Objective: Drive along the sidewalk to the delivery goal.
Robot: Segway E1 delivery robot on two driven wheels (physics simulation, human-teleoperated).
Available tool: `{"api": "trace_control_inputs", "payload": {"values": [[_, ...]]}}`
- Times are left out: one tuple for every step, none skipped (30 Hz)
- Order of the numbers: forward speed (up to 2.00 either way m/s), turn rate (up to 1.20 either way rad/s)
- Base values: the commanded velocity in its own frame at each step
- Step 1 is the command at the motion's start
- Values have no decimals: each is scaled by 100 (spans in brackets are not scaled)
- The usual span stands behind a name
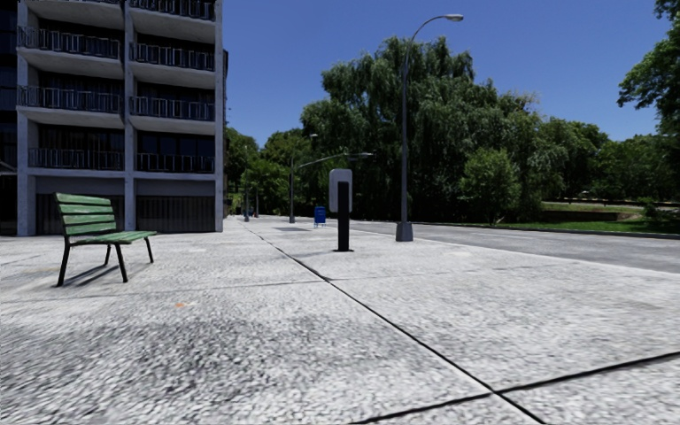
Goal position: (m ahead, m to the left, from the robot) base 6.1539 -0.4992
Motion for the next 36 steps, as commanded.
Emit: {"api": "trace_control_inputs", "payload": {"values": [[166,-18],[153,-18],[147,-19],[144,-21],[144,-21],[143,-21],[143,-21],[142,-22],[142,-22],[142,-22],[142,-22],[142,-22],[142,-22],[142,-22],[142,-22],[142,-22],[144,-22],[144,-24],[148,-24],[148,-24],[156,-24],[163,-24],[164,-24],[164,-24],[165,-24],[165,-24],[165,-24],[165,-24],[165,-24],[165,-24],[165,-24],[165,-24],[165,-24],[166,-24],[166,-24],[166,-24]]}}
